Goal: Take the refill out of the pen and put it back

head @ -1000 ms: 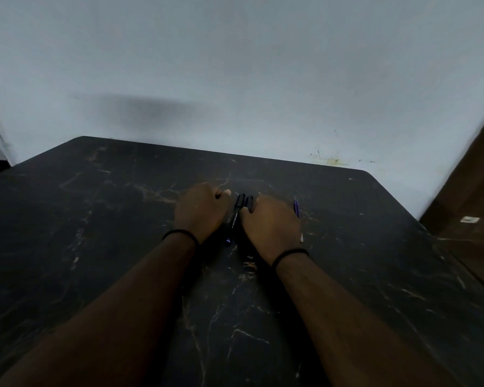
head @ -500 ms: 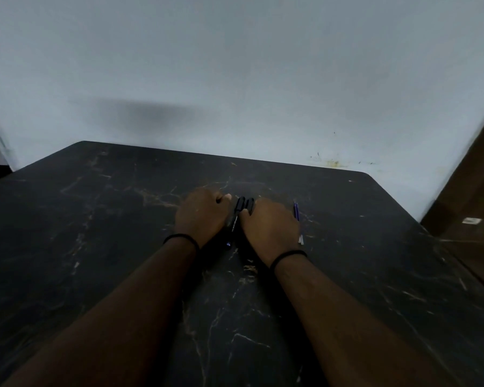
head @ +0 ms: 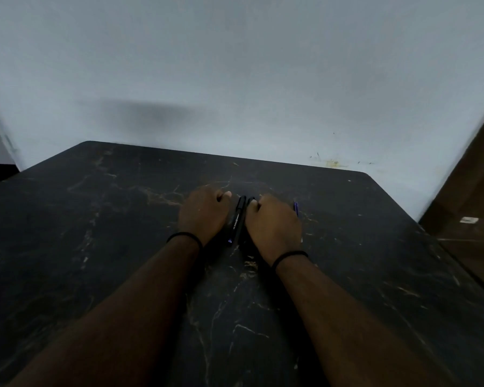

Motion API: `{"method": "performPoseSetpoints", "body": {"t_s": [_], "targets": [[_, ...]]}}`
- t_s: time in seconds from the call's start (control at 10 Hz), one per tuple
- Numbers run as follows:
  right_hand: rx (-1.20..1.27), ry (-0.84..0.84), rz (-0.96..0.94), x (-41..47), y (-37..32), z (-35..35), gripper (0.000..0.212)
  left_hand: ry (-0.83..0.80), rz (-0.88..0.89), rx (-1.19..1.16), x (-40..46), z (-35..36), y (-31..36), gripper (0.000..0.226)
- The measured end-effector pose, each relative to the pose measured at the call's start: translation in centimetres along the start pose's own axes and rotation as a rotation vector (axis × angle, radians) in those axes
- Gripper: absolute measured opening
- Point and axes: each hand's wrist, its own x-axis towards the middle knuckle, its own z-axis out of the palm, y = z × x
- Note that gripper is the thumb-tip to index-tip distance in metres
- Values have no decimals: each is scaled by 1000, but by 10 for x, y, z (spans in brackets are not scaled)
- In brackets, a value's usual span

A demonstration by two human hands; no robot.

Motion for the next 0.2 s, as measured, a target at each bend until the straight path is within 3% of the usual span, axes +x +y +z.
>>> {"method": "performPoseSetpoints", "body": {"t_s": [0.2], "targets": [[11, 84, -17, -17, 4, -9, 33, 81, 13, 33, -13, -8, 9, 42]]}}
